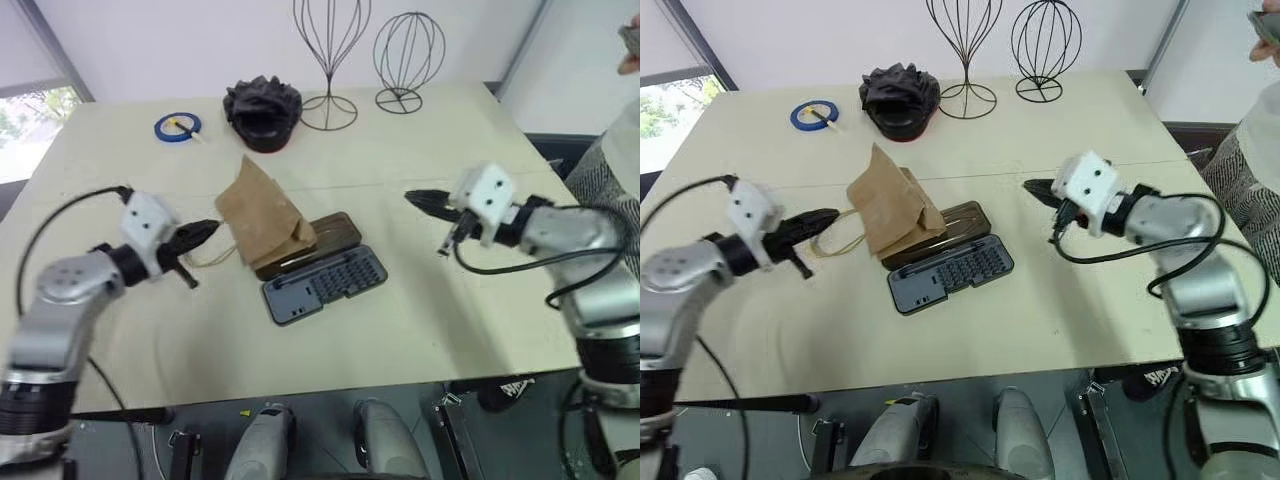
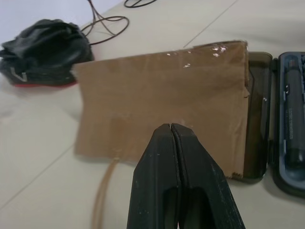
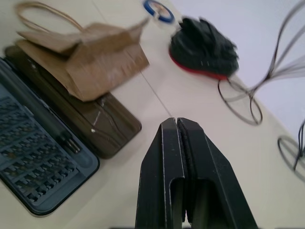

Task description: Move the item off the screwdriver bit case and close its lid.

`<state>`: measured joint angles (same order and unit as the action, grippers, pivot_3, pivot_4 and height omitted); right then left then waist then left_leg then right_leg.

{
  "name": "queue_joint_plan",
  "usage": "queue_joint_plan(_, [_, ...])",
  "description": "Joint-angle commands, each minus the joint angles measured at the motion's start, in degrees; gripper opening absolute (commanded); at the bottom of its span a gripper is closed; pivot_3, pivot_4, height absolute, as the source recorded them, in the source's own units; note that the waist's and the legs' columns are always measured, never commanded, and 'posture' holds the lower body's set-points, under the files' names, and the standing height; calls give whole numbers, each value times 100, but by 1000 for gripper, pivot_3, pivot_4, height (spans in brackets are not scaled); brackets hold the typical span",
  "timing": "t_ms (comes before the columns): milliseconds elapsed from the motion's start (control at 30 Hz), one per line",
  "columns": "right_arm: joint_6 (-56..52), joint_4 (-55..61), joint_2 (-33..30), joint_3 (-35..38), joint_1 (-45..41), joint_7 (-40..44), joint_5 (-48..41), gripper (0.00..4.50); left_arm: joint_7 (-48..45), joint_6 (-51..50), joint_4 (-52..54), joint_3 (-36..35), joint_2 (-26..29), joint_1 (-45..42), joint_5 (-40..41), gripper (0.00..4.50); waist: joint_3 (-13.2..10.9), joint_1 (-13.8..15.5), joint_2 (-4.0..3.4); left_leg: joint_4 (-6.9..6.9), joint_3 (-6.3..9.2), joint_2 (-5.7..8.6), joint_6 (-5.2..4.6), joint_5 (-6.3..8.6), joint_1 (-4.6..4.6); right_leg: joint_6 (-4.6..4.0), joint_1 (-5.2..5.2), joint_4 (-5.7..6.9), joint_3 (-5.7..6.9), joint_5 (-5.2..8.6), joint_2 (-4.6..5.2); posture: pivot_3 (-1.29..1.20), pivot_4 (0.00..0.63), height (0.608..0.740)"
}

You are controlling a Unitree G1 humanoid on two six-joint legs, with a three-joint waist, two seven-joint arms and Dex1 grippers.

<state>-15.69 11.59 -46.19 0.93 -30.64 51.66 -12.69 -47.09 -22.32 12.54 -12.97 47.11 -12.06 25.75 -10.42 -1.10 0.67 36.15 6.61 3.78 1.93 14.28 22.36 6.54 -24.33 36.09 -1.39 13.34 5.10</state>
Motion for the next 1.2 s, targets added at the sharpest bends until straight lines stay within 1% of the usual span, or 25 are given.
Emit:
queue_joint_plan(33, [121, 26, -44, 30, -256, 204, -112, 23, -280, -80, 171, -213, 192, 37, 177, 0, -1, 11, 1, 0, 0, 0, 0, 0, 1, 0, 0, 0, 0, 0, 0, 0, 150, 740])
queue_joint_plan(233, [255, -107, 33, -77, -396, 310, 11, 23, -154, -347, 310, -189, 185, -126, 235, 0, -3, 36, 5, 2, 0, 2, 0, 0, 5, 1, 0, -3, 0, -1, 4, 0, 150, 740])
queue_joint_plan(600, [339, -167, 115, -164, -468, 285, 62, 23, -74, -313, 274, -68, 60, -281, 123, 0, -4, 30, 4, 1, 0, 2, 1, 0, 5, 1, -4, -3, -1, -1, 6, 0, 150, 740])
queue_joint_plan(900, [175, 43, 268, -201, -447, 199, 27, 23, -78, -166, 121, 12, -24, -335, -37, 0, -4, 32, 4, 1, 0, 1, 1, 0, 5, 1, -5, -3, -1, -2, 6, 0, 150, 740])
queue_joint_plan(1000, [142, 88, 376, -244, -468, 163, 2, 23, -61, -154, 92, 19, -57, -365, -84, 0, -4, 30, 4, 1, 0, 2, 1, 0, 5, 1, -5, -3, -1, -2, 6, 0, 150, 740])
queue_joint_plan(1100, [-60, 171, 685, -312, -521, -13, -100, 23, -24, -135, 38, 13, -103, -389, -130, 0, -4, 20, 4, 1, 0, 1, 1, 0, 4, 1, -5, -2, -1, -2, 5, 0, 150, 740])
queue_joint_plan(1200, [-604, 188, 1194, -477, -566, -434, -110, 861, 27, -51, -92, 17, -173, -429, -217, 0, -4, 5, 4, 0, 3, -1, 1, 0, 3, 1, -8, 1, -2, -2, 5, 0, 150, 740])
